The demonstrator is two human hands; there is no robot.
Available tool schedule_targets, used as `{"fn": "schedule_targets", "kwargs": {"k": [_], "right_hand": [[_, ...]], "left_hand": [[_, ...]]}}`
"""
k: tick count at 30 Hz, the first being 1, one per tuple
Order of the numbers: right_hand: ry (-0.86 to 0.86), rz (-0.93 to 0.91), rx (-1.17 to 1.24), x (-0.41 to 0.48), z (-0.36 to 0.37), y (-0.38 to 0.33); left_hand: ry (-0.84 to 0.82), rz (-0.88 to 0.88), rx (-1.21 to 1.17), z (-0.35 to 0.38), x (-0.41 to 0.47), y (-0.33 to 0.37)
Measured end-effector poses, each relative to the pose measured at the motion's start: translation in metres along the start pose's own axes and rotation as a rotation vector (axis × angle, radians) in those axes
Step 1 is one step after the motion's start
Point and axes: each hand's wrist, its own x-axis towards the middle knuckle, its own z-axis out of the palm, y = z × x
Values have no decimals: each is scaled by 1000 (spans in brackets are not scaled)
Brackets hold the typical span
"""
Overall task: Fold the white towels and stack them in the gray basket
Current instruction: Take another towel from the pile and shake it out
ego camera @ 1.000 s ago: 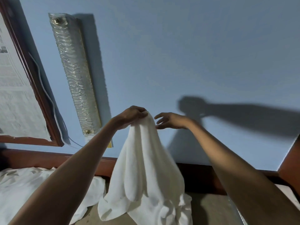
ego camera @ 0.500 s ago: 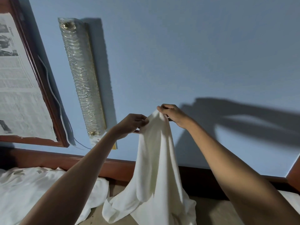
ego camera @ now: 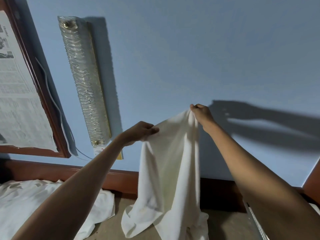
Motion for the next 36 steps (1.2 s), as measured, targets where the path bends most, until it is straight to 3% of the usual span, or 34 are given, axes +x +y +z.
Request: {"fn": "schedule_targets", "kwargs": {"k": [3,6,9,12,15,19,27,33,36], "right_hand": [[-410,102,-224,-4,2,7],[-746,121,-267,-15,22,2],[-931,91,-192,-26,47,-2],[-993,116,10,-30,45,-6],[-900,95,98,-26,35,-15],[-645,60,210,-19,33,-33],[-93,-35,120,-5,46,-33],[156,19,19,9,26,-23],[135,33,-129,6,22,-19]], "left_hand": [[137,107,90,-14,5,15],[70,172,194,-22,7,30],[8,176,251,-27,7,41],[49,162,218,-39,1,43],[6,114,159,-47,-12,37],[-71,31,120,-41,-19,25],[99,3,61,-48,-22,7],[230,-1,71,-68,-34,-4],[274,14,-17,-77,-38,-12]]}}
